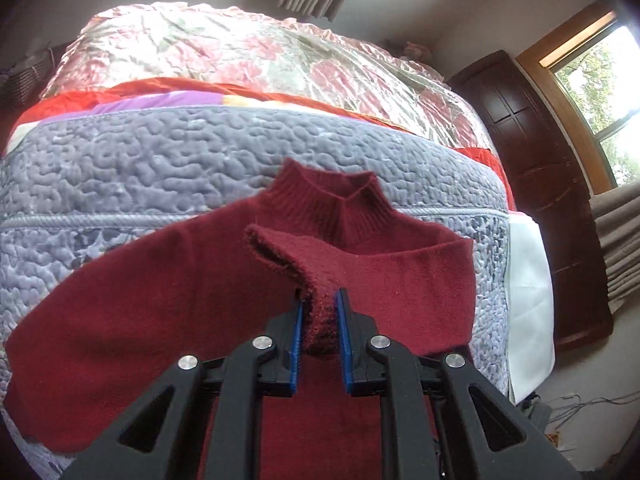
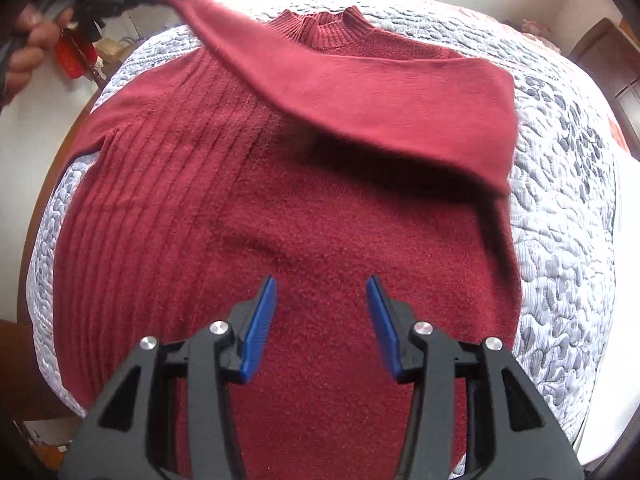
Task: Fold small clothes
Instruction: 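Lay the cuff on the sweater body and open the left tool, then grasp the other sleeve's cuff with the left tool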
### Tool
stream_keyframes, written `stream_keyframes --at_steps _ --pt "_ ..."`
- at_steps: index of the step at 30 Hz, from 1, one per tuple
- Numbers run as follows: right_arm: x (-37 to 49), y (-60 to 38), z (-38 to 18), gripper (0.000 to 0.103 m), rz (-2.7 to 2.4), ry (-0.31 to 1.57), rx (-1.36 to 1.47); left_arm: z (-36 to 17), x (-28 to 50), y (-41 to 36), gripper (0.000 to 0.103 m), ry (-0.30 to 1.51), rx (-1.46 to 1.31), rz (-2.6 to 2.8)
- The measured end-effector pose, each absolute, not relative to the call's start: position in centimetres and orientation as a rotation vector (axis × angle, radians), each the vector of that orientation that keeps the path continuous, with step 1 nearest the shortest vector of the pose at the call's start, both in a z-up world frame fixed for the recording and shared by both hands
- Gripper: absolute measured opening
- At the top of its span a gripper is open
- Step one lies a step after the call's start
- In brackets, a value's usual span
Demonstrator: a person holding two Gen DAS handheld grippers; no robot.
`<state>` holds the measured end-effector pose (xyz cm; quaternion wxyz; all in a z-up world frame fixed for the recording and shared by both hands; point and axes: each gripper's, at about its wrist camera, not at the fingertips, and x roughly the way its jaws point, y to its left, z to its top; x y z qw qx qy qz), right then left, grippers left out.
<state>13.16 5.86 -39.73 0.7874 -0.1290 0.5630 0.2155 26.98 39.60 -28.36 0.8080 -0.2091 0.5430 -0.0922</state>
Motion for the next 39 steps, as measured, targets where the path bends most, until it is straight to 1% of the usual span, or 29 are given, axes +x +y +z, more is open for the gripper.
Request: stream_keyframes --at_steps 7,12,16,18,19,22,23,24,25,26,27,30,34,36,39 --pt "13.4 6.2 -40.4 0.047 0.469 1.227 -0.291 -33.6 24.2 43.8 0.015 1.202 -0.514 -0.134" --pt "13.7 6.1 -40.5 0.047 0.464 1.231 -0.282 -35.4 23.7 44.3 0.015 1.213 -0.529 -0.133" --pt "13.8 5.9 -40.8 0.047 0.463 1.235 -0.287 -37.9 23.5 44.9 0.016 1.251 -0.548 -0.106" --pt "13.9 6.0 -41.0 0.047 0.464 1.239 -0.291 -39.3 23.3 45.2 0.022 1.286 -0.546 -0.074" --pt "14.0 6.1 -41.0 0.047 0.464 1.24 -0.294 -39.8 23.1 45.4 0.023 1.304 -0.54 -0.04" --pt "14.3 6.2 -40.9 0.047 0.467 1.238 -0.298 -39.1 21.7 45.8 0.031 1.288 -0.542 0.018" --pt "14.5 6.3 -40.9 0.047 0.467 1.237 -0.3 -38.2 21.2 45.6 0.037 1.259 -0.531 0.025" --pt "14.7 6.5 -40.9 0.047 0.467 1.238 -0.301 -37.1 20.8 45.3 0.046 1.223 -0.536 0.013" --pt "14.9 6.7 -41.0 0.047 0.467 1.239 -0.301 -36.3 20.5 45.0 0.052 1.181 -0.567 -0.008" --pt "15.1 6.9 -41.0 0.047 0.467 1.24 -0.298 -35.7 20.4 44.6 0.064 1.149 -0.607 -0.035" --pt "15.3 7.1 -40.9 0.047 0.469 1.243 -0.294 -35.7 20.5 44.1 0.069 1.134 -0.64 -0.072" --pt "15.4 8.1 -40.4 0.047 0.482 1.237 -0.3 -37.6 21.7 42.9 0.068 1.171 -0.654 -0.094" --pt "15.0 8.9 -39.0 0.049 0.5 1.222 -0.328 -40.5 22.1 43.7 0.066 1.204 -0.756 -0.071" --pt "14.7 9.3 -38.3 0.049 0.51 1.221 -0.357 -40.2 21.5 44.3 0.066 1.191 -0.798 -0.073" --pt "14.4 10.2 -37.1 0.049 0.529 1.215 -0.401 -37.5 18.9 46.3 0.068 1.107 -0.843 -0.064"
